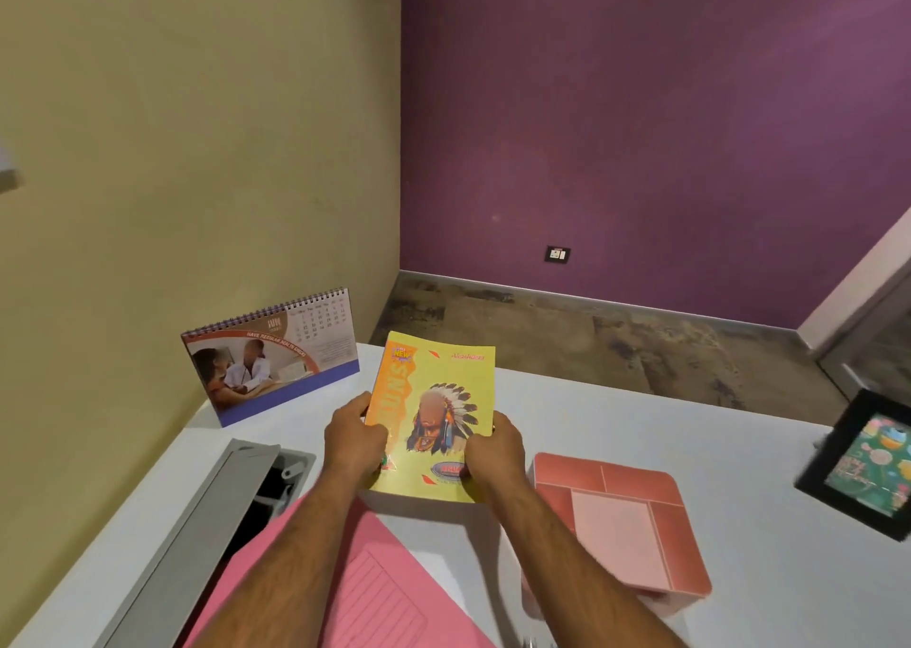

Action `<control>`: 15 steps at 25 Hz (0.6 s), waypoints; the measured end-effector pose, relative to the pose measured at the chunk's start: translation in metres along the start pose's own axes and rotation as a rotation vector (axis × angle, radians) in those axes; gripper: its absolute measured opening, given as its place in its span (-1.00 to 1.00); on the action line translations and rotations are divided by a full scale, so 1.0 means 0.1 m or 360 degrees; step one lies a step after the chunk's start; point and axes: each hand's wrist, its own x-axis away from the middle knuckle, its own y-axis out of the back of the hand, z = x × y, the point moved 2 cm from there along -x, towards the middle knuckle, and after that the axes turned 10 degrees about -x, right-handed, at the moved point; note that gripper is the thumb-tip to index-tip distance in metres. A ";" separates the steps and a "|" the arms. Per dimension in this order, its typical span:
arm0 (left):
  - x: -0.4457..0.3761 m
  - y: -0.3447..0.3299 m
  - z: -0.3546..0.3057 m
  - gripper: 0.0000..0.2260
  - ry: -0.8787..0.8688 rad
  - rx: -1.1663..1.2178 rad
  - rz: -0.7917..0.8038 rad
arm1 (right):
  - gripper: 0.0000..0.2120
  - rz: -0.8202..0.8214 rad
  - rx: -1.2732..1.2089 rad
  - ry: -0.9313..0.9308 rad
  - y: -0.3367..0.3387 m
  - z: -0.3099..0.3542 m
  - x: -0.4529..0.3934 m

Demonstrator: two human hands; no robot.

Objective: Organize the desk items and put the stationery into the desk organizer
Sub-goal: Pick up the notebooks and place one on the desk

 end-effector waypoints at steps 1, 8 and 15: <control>-0.12 -0.06 0.05 -0.77 0.0019 -0.0025 -0.0005 | -0.78 -0.0020 0.0021 -0.0008 -0.07 -0.05 -0.12; -0.67 -0.37 0.41 -0.77 0.0078 -0.0169 -0.0020 | -0.80 -0.0143 0.0134 -0.0073 -0.43 -0.49 -0.62; -0.86 -0.60 0.75 -0.66 0.0130 -0.0296 -0.0100 | -0.77 -0.0238 0.0416 -0.0089 -0.58 -0.70 -0.77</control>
